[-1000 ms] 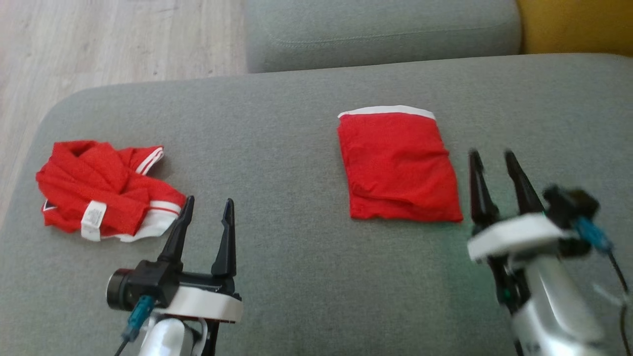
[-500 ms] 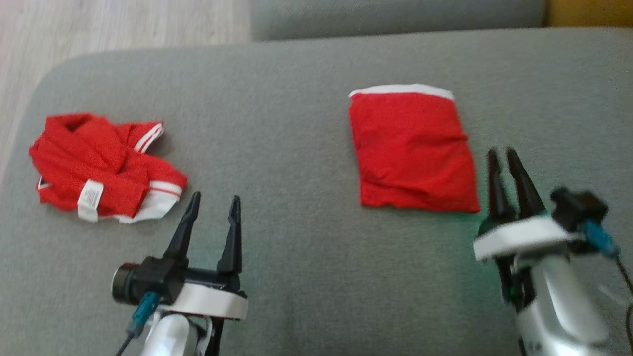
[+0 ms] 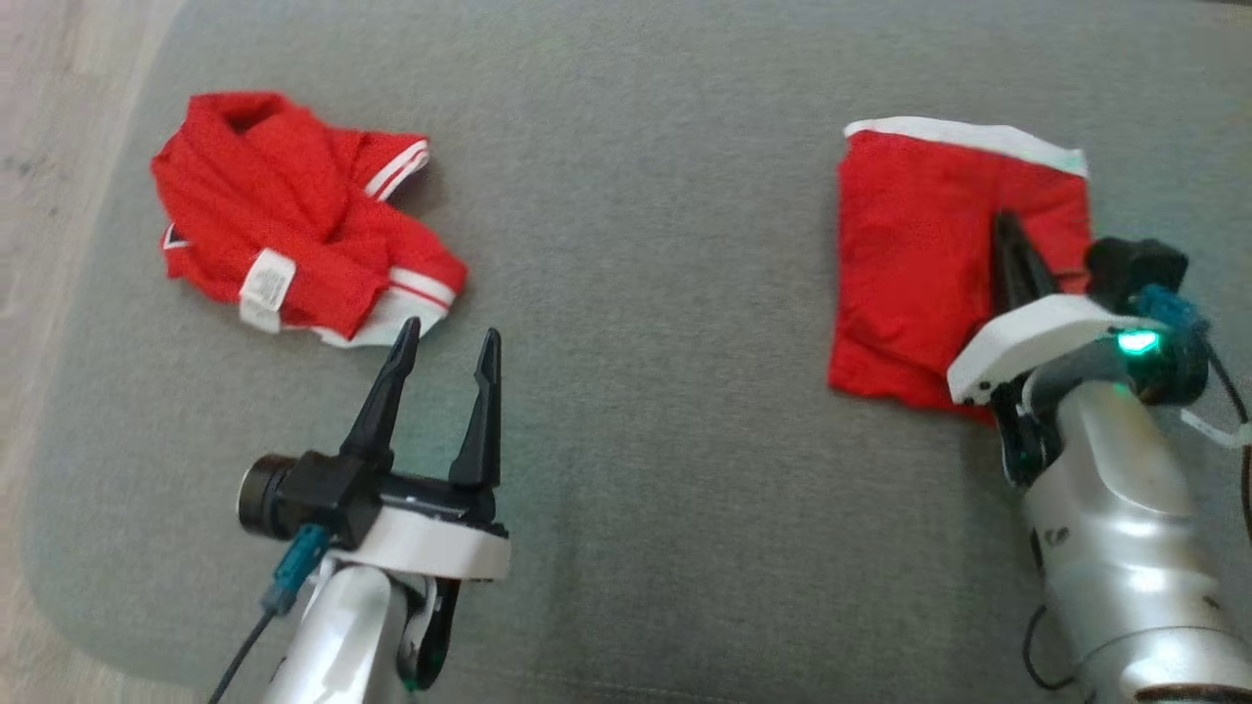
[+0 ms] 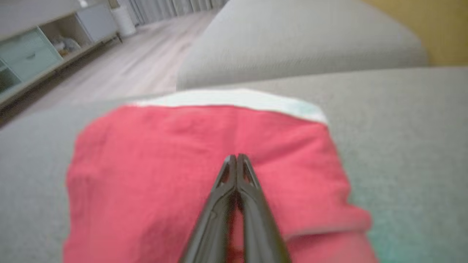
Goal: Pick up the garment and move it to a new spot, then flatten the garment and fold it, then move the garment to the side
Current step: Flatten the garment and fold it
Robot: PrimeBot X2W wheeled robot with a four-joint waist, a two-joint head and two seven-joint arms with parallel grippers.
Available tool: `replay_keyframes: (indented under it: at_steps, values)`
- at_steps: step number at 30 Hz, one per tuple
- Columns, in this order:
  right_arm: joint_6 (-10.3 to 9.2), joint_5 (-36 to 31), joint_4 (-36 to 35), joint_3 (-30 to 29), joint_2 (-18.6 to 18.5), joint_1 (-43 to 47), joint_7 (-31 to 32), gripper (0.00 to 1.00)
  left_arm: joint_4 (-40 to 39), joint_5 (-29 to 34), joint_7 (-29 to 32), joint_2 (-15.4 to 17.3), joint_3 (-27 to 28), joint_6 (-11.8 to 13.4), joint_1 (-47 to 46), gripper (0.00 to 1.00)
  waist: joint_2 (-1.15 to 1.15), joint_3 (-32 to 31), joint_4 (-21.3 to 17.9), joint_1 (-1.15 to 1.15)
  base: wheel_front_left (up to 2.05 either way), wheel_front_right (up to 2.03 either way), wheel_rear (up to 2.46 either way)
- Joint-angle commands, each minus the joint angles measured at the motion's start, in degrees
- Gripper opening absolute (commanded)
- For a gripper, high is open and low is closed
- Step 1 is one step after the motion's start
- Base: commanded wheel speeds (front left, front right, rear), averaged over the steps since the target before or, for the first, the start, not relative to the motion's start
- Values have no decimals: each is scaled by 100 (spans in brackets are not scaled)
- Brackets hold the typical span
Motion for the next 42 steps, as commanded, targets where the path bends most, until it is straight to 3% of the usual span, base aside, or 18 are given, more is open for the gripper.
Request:
replay_keyframes:
  at_steps: [1,6,12,15,22,28,35,36,37,42]
  values:
    - [-4,-228,24,-48,5,-191,-60,0,-183,-51,-37,13,95,35,-236,100,0,90,157,-1,0,0,0]
    - [-4,-500,233,-344,12,-596,-313,0,-171,-126,-37,13,36,103,-259,100,0,54,270,-1,0,0,0]
    - [-4,430,92,877,15,-654,-363,0,-122,-139,-37,13,10,126,-222,100,0,-53,312,-1,0,0,0]
    - [-4,568,509,1345,16,-543,-300,0,-120,-131,-37,13,28,141,-217,100,0,-88,292,-1,0,0,0]
    - [-4,872,1104,1754,16,-570,-154,0,-139,-136,-37,13,56,171,-205,100,0,-168,195,-1,0,0,0]
    - [-4,1291,667,1984,17,-449,-353,0,-128,-89,-37,13,244,170,-107,100,0,-390,-112,-1,0,0,0]
    - [-4,1296,-877,1578,17,300,-365,2,-147,-16,-37,13,487,164,47,100,0,-701,-578,-1,0,0,0]
    - [-4,1265,-1113,1525,17,454,-365,65,-152,-9,-37,13,520,165,73,100,0,-738,-640,-1,0,0,0]
    - [-4,1253,-1343,1497,17,618,-365,100,-156,-1,-37,13,551,165,101,100,0,-775,-700,-1,0,0,0]
    - [-4,1126,-2321,1341,17,1468,-366,100,-154,49,-37,13,638,148,253,100,0,-960,-933,-1,0,0,0]
